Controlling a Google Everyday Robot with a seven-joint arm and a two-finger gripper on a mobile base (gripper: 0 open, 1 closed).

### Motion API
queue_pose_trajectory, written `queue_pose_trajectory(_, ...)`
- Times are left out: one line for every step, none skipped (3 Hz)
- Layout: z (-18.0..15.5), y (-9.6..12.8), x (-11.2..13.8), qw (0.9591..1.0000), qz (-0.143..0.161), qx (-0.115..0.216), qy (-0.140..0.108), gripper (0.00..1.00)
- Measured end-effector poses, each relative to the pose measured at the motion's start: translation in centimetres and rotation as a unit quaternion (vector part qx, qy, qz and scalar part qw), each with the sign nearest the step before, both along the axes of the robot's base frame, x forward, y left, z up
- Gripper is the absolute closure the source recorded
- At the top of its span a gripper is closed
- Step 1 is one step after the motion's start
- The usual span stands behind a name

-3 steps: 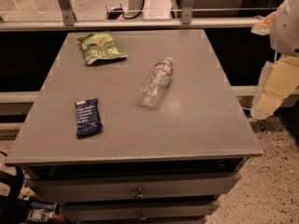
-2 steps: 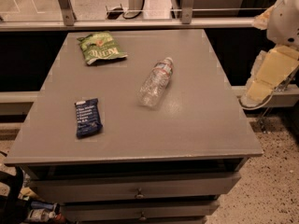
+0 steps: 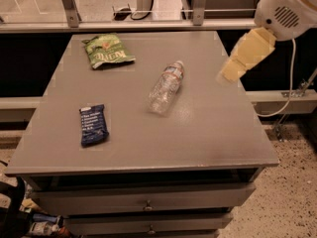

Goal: Place water bottle upright

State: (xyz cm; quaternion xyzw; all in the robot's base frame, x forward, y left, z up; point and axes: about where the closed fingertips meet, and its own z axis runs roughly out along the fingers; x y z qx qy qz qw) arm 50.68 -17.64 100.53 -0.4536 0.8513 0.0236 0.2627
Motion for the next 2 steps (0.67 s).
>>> queue_pose_trajectory(-0.1,2.3,2.9,0.9972,-0.073,-0.012,0.013,0.00)
queue_pose_trajectory(-0.5,3.8,4.6,0.9862,-0.161,0.002,0.041,0.00)
